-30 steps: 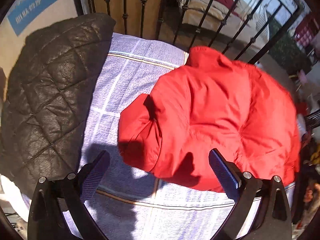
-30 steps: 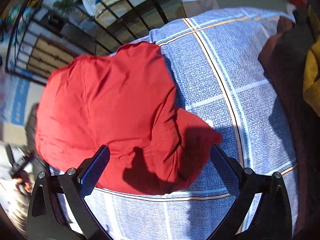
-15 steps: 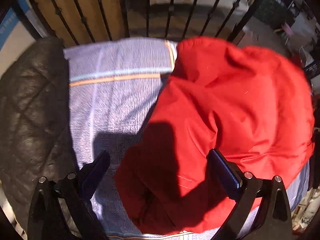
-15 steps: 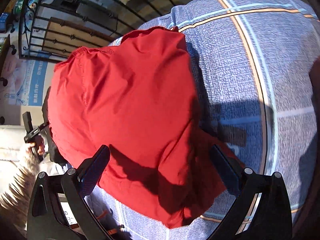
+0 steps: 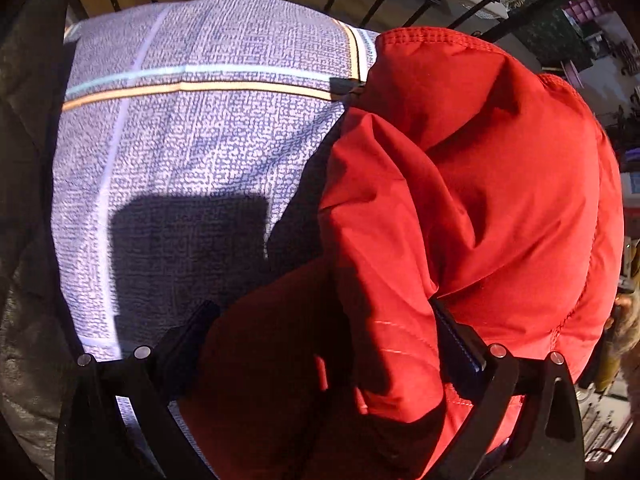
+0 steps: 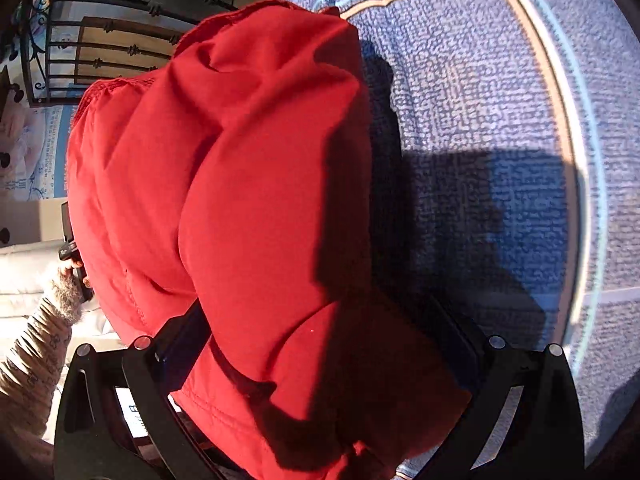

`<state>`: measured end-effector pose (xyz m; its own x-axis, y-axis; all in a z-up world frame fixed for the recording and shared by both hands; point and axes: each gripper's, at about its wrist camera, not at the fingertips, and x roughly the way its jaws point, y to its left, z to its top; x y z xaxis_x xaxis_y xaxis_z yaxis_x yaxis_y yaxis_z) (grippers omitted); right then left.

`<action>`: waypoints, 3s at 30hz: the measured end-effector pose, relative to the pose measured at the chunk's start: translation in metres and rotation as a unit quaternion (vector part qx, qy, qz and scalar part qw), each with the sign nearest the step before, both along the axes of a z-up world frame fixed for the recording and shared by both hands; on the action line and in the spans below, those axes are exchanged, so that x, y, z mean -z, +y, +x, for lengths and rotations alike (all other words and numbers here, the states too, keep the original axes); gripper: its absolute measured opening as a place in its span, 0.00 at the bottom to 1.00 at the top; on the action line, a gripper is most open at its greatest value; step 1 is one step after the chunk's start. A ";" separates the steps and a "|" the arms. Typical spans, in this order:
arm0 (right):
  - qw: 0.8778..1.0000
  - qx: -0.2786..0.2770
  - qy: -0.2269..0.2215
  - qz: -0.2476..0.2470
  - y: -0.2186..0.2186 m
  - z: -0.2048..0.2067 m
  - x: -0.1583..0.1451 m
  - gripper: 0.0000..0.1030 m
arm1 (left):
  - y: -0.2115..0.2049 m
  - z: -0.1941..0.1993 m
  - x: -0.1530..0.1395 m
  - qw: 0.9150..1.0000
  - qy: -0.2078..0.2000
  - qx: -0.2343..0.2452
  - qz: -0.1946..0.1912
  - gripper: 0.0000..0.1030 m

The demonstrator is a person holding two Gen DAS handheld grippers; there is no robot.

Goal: Fold large clothes

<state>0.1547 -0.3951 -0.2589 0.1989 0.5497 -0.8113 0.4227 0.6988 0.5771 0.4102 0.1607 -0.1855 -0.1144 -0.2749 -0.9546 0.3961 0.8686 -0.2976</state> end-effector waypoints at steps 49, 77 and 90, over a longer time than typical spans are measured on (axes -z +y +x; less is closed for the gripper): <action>0.917 0.157 -0.227 -0.287 0.027 -0.232 -0.423 0.18 | -0.260 -0.194 -0.318 0.889 -0.338 0.219 -0.218 0.18; 0.793 0.557 -0.128 -0.209 -0.151 -0.677 -0.260 0.45 | -0.659 -0.358 -0.151 0.869 -0.276 0.395 -0.111 0.52; 0.717 0.647 -0.093 -0.241 -0.115 -0.698 -0.317 0.76 | -0.622 -0.380 -0.255 0.822 -0.453 0.331 -0.100 0.94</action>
<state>-0.5434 -0.5103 0.0583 0.4189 -0.5277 -0.7389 0.8445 -0.0726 0.5306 0.0299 -0.4618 0.0699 0.4311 -0.6000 -0.6739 0.8996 0.3437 0.2694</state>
